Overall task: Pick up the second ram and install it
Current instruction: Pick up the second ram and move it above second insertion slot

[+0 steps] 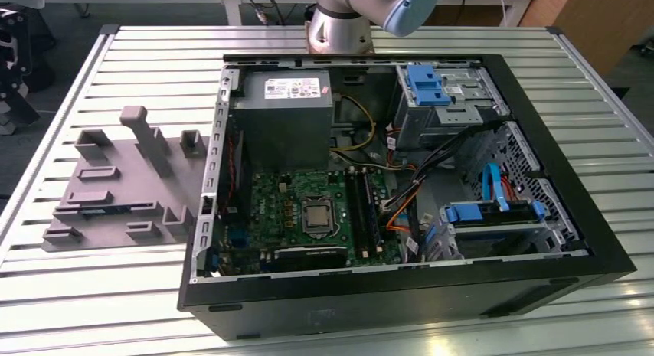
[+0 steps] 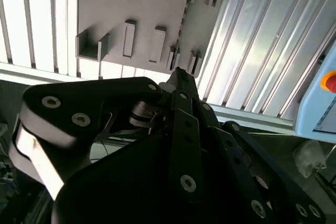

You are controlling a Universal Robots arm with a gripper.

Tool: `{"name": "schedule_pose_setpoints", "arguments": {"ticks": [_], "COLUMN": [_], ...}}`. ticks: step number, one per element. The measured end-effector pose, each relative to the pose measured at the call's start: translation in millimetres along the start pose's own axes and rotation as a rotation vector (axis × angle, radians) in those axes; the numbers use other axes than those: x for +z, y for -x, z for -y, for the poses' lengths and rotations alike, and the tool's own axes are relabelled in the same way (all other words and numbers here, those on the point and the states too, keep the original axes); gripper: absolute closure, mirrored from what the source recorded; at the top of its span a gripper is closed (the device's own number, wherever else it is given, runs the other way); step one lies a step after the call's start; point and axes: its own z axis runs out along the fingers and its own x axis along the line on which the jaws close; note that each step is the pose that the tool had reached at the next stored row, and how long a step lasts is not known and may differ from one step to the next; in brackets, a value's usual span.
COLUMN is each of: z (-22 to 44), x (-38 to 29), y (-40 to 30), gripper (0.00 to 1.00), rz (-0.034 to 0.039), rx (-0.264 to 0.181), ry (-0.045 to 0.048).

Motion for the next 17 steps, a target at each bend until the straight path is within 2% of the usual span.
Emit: {"name": "schedule_pose_setpoints", "arguments": {"ticks": [6, 17], "z": [-0.3, -0.3], "x": [0.8, 2.9], "y": [-0.1, -0.2], "gripper": [0.89, 0.89], "rz": [-0.0009, -0.0011], "rx": [-0.104, -0.119], "ry": [0.0013, 0.0015]}}
